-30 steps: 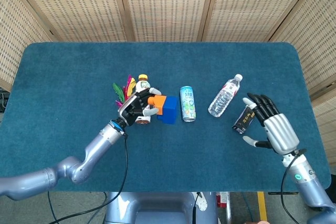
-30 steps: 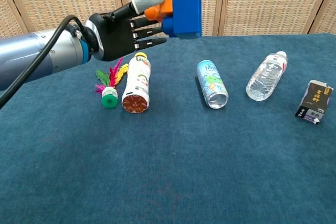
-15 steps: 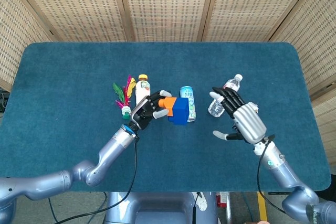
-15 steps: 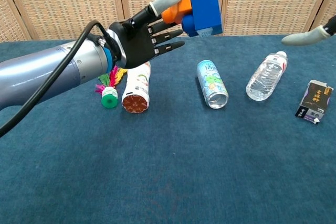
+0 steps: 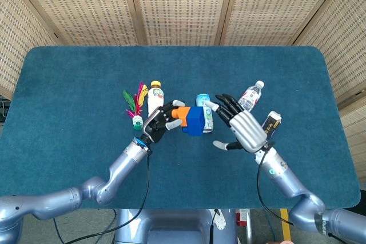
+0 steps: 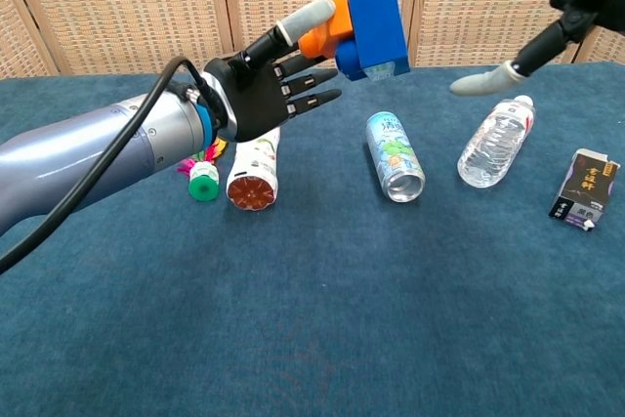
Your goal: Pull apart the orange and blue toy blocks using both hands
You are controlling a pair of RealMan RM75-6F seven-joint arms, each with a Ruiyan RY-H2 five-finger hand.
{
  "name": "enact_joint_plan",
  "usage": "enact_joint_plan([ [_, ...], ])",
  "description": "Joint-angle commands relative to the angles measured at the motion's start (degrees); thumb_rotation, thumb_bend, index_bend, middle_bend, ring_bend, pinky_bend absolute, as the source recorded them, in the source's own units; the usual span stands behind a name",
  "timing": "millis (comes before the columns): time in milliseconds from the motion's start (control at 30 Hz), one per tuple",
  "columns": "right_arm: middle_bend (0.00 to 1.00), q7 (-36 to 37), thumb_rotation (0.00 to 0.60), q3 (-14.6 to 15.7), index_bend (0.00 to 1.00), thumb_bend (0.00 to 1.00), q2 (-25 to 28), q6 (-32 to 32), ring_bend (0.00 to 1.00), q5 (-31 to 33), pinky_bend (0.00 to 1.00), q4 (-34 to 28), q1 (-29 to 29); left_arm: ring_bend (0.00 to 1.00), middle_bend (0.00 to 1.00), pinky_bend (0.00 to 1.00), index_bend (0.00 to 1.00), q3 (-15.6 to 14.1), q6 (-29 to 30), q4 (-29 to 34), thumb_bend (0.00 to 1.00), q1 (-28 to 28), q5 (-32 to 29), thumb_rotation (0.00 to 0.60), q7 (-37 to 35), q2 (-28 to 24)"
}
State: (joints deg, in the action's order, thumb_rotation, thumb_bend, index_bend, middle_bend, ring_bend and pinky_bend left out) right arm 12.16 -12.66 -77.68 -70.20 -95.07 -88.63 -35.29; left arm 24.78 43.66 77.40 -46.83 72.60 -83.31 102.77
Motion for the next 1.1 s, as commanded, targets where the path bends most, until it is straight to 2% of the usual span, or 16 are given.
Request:
enact_joint_plan([
  [33,0.21,-0.3,0.6,-0.4,0.11,0.0,-0.7,-0.3,0.0,0.2,0.0,0.4,-0.6,0.0,0.51,0.0,0.53,0.0,-0.1,-0.2,0.35,0.0,0.0,0.6,0.0,0.2],
  [267,0.26,-1.4,0.6,-0.7,0.2,0.0,-1.0,1.2,0.0,1.2,0.0,0.1,-2.6,0.0,0.51,0.0,0.53,0.1,-0.5,-0.9,0.35,-0.2,0.1,0.6,-0.5,0.8],
  [700,0.26,-5.1,0.6,-1.3,0.2,0.0,-3.8,2.1,0.0,4.7,0.0,0.8,-4.4,0.0,0.51,0.0,0.53,0.2,-1.1,-1.4,0.36,0.1,0.3,0.6,-1.8,0.9],
  [867,0.31,-5.6,0.6,-1.9,0.33,0.0,-5.6,0.9,0.0,5.5,0.0,1.8,-4.8,0.0,0.51,0.0,0.53,0.1,-1.1,-1.6,0.36,0.1,0.4,0.6,-2.0,1.1],
  [1100,0.36,-5.4,0.6,-2.1,0.45,0.02,-6.6,0.2,0.0,6.1,0.0,2.4,-5.3,0.0,0.51,0.0,0.53,0.3,-1.3,-1.9,0.36,0.1,0.2,0.6,-2.0,1.3],
])
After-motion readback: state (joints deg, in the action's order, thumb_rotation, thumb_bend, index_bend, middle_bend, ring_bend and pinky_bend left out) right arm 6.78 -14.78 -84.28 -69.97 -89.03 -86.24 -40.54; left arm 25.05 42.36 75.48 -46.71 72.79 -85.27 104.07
